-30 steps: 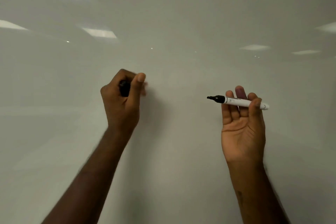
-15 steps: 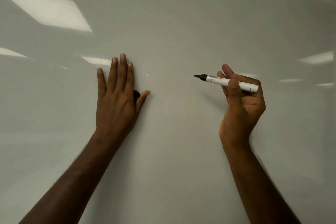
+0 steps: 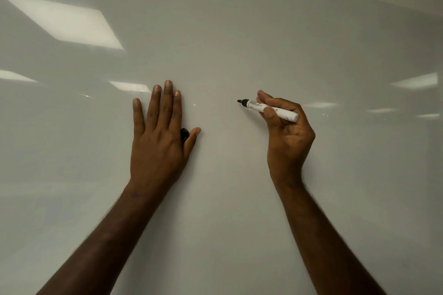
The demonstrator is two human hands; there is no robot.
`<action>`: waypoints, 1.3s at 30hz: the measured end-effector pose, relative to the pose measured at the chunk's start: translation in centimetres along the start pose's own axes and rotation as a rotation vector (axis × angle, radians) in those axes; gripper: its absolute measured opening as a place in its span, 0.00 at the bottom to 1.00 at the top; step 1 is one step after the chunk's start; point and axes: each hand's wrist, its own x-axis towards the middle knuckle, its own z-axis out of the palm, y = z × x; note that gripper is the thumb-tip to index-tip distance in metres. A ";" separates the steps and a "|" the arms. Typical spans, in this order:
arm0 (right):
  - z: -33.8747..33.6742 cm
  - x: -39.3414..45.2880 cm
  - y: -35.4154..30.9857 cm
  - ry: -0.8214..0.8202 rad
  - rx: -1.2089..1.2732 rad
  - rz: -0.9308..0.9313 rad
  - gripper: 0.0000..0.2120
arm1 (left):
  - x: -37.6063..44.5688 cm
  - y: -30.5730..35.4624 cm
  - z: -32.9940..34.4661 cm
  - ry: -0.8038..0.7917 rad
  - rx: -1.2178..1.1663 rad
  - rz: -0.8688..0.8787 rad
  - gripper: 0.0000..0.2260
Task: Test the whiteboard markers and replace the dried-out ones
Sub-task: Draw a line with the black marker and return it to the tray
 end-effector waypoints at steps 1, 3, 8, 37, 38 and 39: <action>0.0 0.0 0.1 -0.001 -0.022 -0.006 0.05 | 0.0 0.0 0.0 0.000 -0.002 0.001 0.33; -0.1 -0.2 0.1 -0.002 -0.061 -0.012 0.07 | 0.0 0.0 0.0 0.002 -0.009 0.004 0.33; -0.9 -0.5 0.3 0.018 -0.222 -0.053 0.10 | -0.1 0.0 -0.1 -0.005 -0.038 -0.004 0.33; -7.8 -4.8 -1.7 0.054 -0.399 -0.099 0.09 | -0.7 -0.3 -0.1 -0.006 -0.075 0.074 0.30; -6.9 -3.5 -1.4 0.056 -0.363 -0.093 0.10 | -0.7 -0.3 -0.1 -0.006 -0.075 0.075 0.30; -6.2 -2.4 -1.2 0.056 -0.334 -0.088 0.10 | -0.7 -0.3 -0.1 -0.008 -0.074 0.075 0.30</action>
